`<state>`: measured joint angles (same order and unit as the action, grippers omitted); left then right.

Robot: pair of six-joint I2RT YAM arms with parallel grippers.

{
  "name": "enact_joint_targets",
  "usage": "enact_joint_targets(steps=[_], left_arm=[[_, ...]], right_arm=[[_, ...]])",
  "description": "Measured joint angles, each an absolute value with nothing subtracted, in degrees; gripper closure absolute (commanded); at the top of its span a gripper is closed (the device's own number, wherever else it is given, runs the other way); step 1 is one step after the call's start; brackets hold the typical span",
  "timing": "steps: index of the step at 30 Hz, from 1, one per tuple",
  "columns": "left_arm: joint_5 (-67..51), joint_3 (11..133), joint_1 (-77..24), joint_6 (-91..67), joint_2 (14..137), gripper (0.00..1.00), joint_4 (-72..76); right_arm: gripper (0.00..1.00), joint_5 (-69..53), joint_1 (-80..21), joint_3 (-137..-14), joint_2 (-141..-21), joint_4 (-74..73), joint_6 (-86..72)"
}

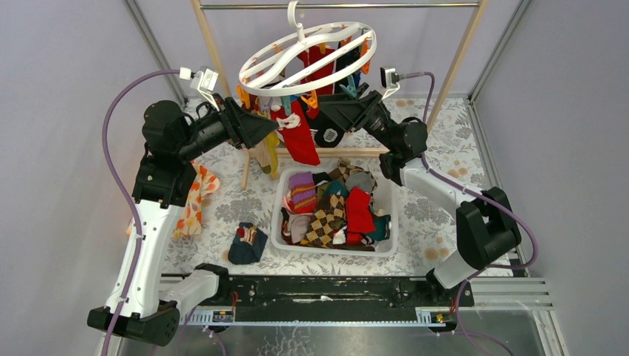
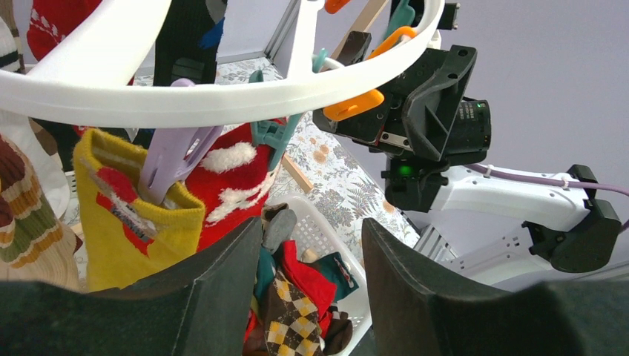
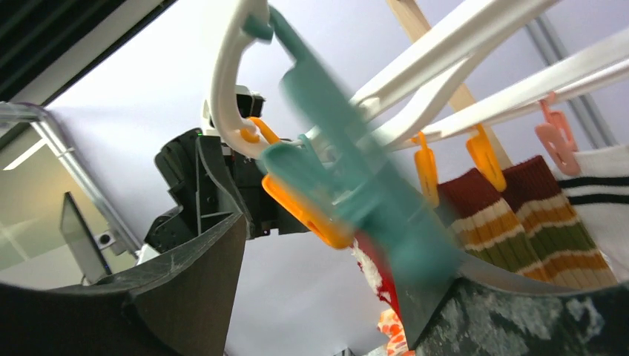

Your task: Clip the socks to the hanger

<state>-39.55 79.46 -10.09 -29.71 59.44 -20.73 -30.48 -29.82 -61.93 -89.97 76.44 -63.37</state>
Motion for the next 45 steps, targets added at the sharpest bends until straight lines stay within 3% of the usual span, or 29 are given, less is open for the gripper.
enact_joint_targets(steps=[16, 39, 45], left_arm=[[-39.6, 82.3, -10.1, -29.7, 60.4, 0.43, -20.9], [-39.6, 85.0, -10.1, -30.8, 62.7, 0.48, -21.7], [-39.6, 85.6, -10.1, -31.0, 62.7, 0.49, -21.7]], right_arm=[[0.32, -35.5, -31.6, -67.7, -96.3, 86.5, -72.4], [0.33, -28.7, -37.3, -68.3, -97.7, 81.2, -58.8], [0.52, -28.2, -39.6, -69.9, -99.9, 80.7, -56.6]])
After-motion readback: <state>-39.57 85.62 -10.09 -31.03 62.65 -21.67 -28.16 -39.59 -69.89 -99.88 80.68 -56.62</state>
